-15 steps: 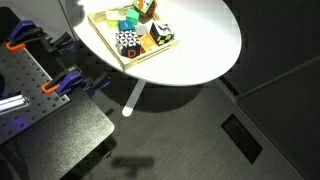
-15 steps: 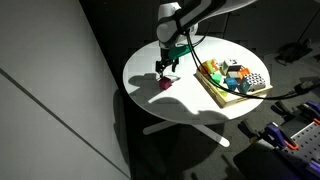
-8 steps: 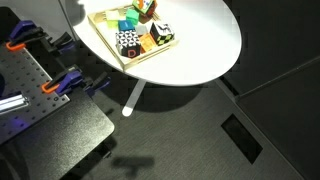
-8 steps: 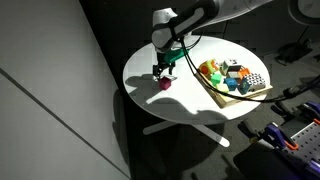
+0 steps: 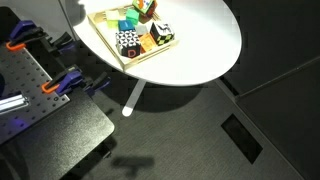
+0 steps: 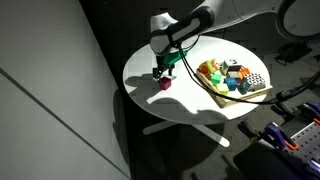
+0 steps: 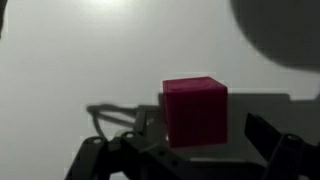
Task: Pick up the mulberry pink block and put it in the wooden tray
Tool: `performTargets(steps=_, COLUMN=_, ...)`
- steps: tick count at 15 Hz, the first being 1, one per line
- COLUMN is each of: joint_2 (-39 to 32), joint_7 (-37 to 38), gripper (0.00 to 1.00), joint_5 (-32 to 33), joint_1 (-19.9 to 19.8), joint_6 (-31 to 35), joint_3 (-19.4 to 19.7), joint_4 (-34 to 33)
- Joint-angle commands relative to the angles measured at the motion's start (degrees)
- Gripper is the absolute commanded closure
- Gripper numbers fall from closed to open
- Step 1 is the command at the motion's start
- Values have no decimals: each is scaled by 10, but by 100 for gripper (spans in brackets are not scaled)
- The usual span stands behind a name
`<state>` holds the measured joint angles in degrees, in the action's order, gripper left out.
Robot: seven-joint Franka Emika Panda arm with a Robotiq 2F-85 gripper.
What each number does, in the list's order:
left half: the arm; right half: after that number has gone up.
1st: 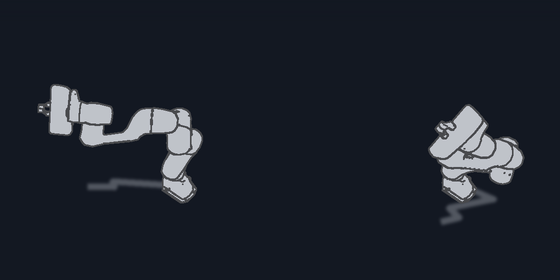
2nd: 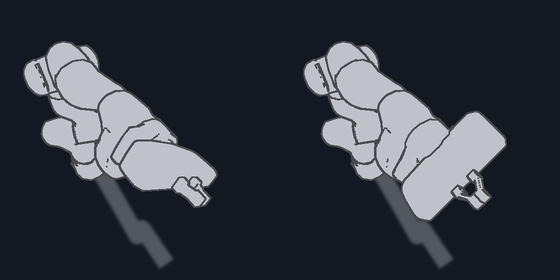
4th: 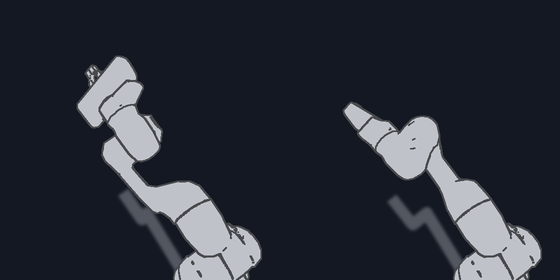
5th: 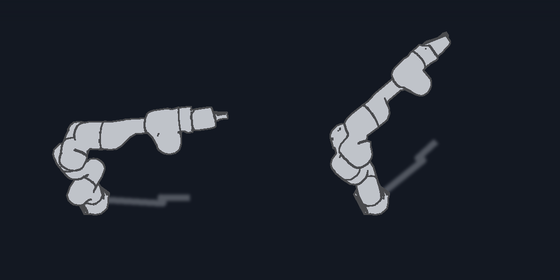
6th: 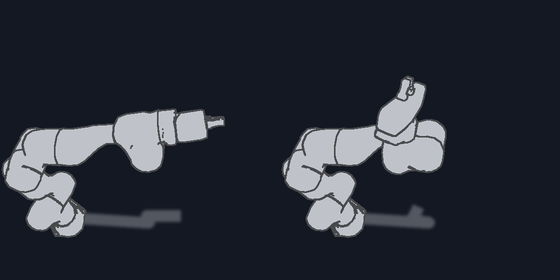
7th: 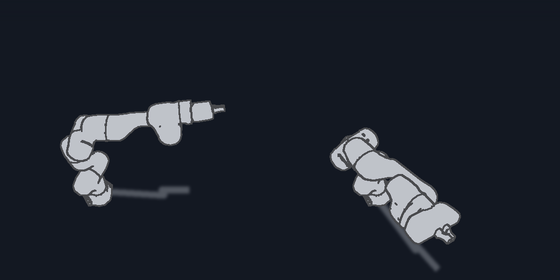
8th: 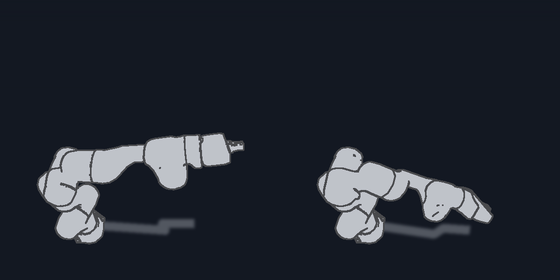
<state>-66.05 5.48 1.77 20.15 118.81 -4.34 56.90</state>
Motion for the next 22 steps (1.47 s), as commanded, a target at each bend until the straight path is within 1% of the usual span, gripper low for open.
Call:
performTargets(steps=1, joint_2=-35, joint_7=17, gripper=0, joint_5=13, joint_1=10, joint_6=-31, joint_3=8, joint_4=-62)
performTargets(steps=4, joint_2=-50, joint_7=17, gripper=0, joint_5=13, joint_1=12, joint_6=-44, joint_3=10, joint_4=-85)
performTargets(steps=5, joint_2=-55, joint_7=17, gripper=25, joint_5=13, joint_1=13, joint_6=-48, joint_3=11, joint_4=-92)
performTargets(steps=6, joint_2=-59, joint_7=17, gripper=25, joint_5=12, joint_1=14, joint_6=-52, joint_3=11, joint_4=-99)
performTargets(steps=7, joint_2=-63, joint_7=18, gripper=33, joint_5=12, joint_1=14, joint_6=-55, joint_3=12, joint_4=-105)
performTargets(steps=8, joint_2=-67, joint_7=19, gripper=44, joint_5=12, joint_1=14, joint_6=-58, joint_3=12, joint_4=-112)
performTargets(steps=10, joint_2=-70, joint_7=22, gripper=60, joint_5=11, joint_1=14, joint_6=-66, joint_3=13, joint_4=-120)
performTargets(steps=11, joint_2=-63, joint_7=27, gripper=67, joint_5=7, joint_1=15, joint_6=-68, joint_3=19, joint_4=-114)
performTargets(steps=13, joint_2=-51, joint_7=40, gripper=69, joint_5=7, joint_1=15, joint_6=-76, joint_3=25, joint_4=-108)
performTargets(steps=22, joint_2=11, joint_7=61, gripper=69, joint_5=4, joint_1=10, joint_6=-130, joint_3=46, joint_4=-70)
